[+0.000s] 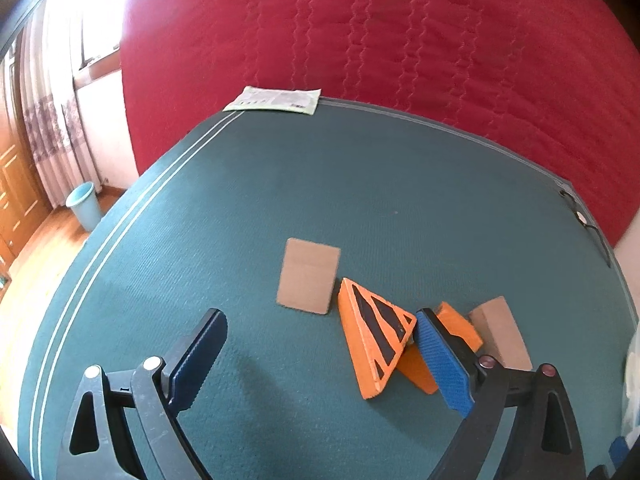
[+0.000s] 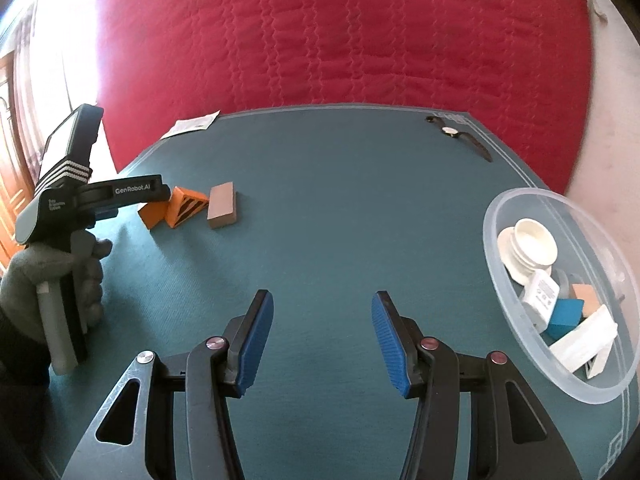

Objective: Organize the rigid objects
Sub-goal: 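Grasp the orange-and-black striped wedge with the left tool, then close the right tool on the tan rectangular block while the left tool holds the striped wedge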

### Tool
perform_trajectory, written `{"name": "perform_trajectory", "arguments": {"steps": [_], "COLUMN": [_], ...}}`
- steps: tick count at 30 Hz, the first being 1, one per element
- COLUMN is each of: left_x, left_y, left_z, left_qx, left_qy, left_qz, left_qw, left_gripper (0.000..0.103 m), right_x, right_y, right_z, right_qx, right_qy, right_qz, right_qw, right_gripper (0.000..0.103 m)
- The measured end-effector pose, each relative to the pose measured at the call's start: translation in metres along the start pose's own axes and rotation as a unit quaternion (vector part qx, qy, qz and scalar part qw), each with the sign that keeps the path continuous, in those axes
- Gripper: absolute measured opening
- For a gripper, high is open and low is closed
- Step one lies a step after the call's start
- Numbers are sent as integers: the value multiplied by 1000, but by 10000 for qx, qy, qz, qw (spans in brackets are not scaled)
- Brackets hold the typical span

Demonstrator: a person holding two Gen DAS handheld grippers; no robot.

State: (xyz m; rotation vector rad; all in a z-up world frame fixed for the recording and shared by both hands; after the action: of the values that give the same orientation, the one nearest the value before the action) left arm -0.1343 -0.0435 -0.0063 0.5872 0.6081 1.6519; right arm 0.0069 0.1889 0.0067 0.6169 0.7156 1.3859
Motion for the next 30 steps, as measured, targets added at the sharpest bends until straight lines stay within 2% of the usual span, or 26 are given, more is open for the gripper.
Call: {"name": "perform_trajectory", "arguments": {"steps": [6, 8, 15, 17, 30], "left_x": [2, 3, 10, 10, -1], "left_y": [-1, -1, -1, -2, -6], "left_z": [1, -2, -4, -3, 14], "left_qx": [13, -27, -59, -53, 194], "left_qy": [-38, -90, -363, -410, -417], "left_qz": [-81, -164, -260, -279, -219], "left_qw": [10000, 9998, 9990, 9988, 9987], "left_gripper": [93, 80, 51, 38, 36], "right_x": [-6, -10, -21, -23, -47], "right_y": [2, 3, 6, 8, 41], "right_z": [-6, -8, -18, -22, -61], "right_qx": [-91, -108, -222, -263, -436], "right_qy": [78, 103, 221, 261, 663], "right_qz": [40, 80, 188, 188, 208], "right_qw": [9999, 9999, 9993, 9991, 9966], "right_gripper": [53, 53, 53, 53, 53]}}
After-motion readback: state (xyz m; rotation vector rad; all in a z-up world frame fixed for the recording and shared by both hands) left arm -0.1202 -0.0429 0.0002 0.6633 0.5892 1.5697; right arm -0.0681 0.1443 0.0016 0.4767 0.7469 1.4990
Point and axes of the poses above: each gripper's, at about its wrist camera, not at the fingertips, and z roughly against the way its jaws point, x to its right, y to its top, the point moved 4 cm from there along -z, roughly the way its jaws point, and after that the axes turned 4 degrees about y, right-handed, at the moved point
